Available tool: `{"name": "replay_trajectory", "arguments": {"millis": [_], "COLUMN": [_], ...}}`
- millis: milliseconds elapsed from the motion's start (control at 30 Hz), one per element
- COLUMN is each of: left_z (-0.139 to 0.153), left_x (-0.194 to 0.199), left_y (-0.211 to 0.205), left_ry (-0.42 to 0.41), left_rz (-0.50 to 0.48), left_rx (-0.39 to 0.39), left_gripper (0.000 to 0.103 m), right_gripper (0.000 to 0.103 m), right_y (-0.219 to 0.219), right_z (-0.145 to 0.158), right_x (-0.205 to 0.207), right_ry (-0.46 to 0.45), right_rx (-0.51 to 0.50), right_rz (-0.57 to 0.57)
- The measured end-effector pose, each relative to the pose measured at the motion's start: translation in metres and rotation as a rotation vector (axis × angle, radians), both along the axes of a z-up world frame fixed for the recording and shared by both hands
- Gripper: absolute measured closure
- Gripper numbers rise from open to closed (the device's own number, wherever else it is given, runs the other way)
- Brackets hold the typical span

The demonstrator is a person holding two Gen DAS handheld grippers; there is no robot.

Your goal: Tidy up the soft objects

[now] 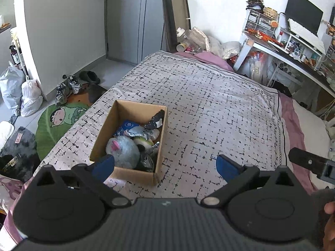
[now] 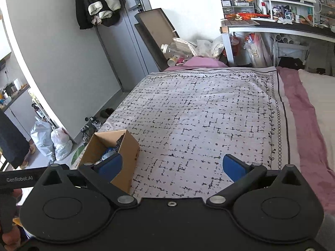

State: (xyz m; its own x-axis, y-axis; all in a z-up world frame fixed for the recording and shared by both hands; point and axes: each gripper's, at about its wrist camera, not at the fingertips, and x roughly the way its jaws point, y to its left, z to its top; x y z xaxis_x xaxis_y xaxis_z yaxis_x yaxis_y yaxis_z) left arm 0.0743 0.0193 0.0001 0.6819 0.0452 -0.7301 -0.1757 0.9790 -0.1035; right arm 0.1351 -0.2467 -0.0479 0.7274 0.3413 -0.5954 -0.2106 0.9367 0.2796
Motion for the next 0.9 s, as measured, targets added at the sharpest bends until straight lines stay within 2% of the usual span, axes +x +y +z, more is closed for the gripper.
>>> {"name": "replay_trajectory", "arguments": {"millis": [300, 900], "left_z": [0.002, 0.004], "left_x": [-0.018, -0.037], "left_y": [-0.012, -0.013], "left_ry": [-0.001, -0.005], "left_rz": [-0.025, -0.033], "left_rx": [0.012, 0.013], "left_gripper": [0.001, 0.001], "right_gripper": [0.0, 0.0], "right_y": [-0.005, 0.001], "right_z": [0.002, -0.003], "right_x": [-0.014, -0.033], "right_ry": [0.014, 0.032], "right_rx": [-0.001, -0.068], "right_rz": [0.026, 0.062]}}
